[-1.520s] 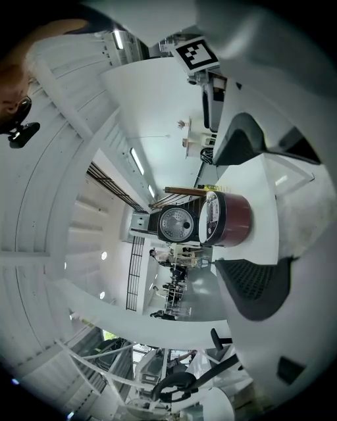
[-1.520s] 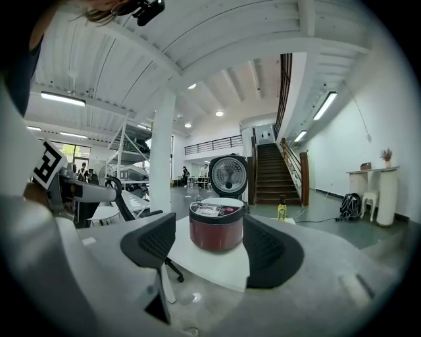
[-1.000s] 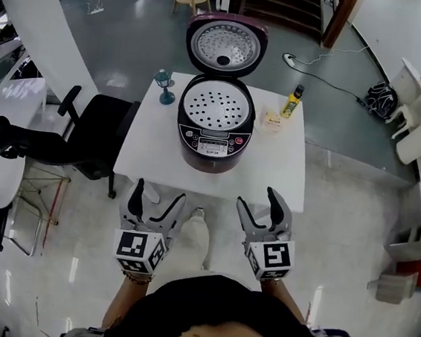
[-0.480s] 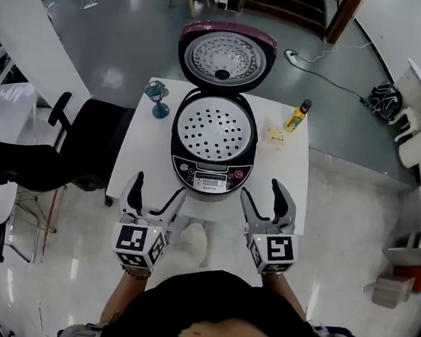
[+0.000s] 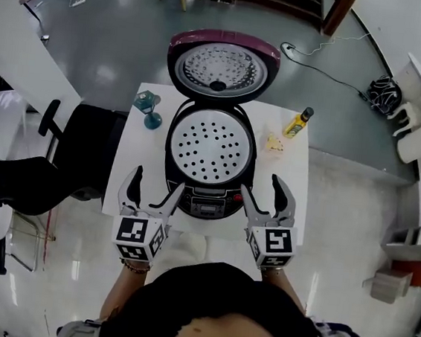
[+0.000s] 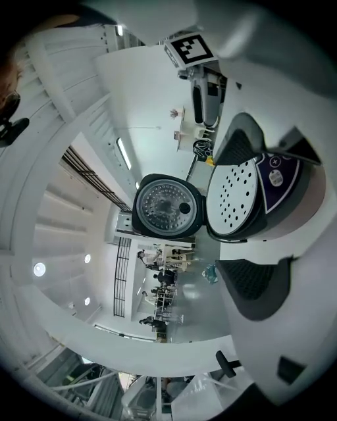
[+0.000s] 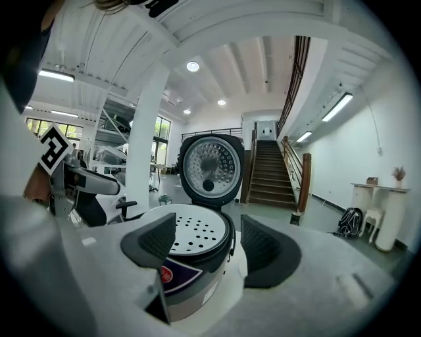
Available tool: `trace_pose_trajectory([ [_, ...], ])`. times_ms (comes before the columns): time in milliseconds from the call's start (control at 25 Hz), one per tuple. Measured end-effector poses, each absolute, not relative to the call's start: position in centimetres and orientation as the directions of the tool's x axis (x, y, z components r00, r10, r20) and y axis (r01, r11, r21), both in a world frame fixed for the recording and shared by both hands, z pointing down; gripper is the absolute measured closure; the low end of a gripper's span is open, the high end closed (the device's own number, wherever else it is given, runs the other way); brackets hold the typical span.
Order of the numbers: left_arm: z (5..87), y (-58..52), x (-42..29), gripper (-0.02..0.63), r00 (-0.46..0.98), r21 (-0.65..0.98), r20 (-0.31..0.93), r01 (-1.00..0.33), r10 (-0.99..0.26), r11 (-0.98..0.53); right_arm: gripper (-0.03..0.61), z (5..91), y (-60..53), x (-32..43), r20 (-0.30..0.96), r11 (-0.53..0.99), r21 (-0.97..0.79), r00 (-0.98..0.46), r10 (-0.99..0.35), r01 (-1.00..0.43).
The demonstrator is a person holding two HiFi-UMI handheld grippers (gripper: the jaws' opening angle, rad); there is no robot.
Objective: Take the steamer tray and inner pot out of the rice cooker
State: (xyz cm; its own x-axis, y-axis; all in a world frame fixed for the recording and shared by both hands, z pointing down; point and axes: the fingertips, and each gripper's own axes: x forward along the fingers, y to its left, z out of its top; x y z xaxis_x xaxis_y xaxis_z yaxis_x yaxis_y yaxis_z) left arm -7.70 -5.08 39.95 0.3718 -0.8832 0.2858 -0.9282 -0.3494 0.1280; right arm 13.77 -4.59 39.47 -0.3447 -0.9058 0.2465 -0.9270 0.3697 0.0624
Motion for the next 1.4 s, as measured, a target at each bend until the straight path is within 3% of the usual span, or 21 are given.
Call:
trace_pose_trajectory([
  [440,41.6,-11.7,-8.1,0.188,0.385,0.106,0.338,-0.922,-0.859,-0.371,0.275,41.0,-10.9,14.1,0.313,0.323,0.113,-0.275,-0.909,-0.939],
  [680,43.9,-14.6,-7.5,0.187,0.391,0.041,0.418,-0.91,-0.82,-0.413,0.275,42.9,-13.8,14.1,0.405,0.32,0.307,-0.181,-0.896,-0.897],
  [1080,46.7,-17.4,-5.6,0.189,0.412,-0.077,0.589,-0.828,-0.695,-0.556,0.275,45.8,-17.2,13.1,0.57,0.417,0.304,-0.187,-0.8,-0.856],
  [1400,48.8,-19.2,-4.8,0.189,0.358,-0.129,0.724,-0.769,-0.589,-0.626,0.275,49.2,-19.3,12.9,0.745,0.572,0.376,-0.13,-0.655,-0.729],
])
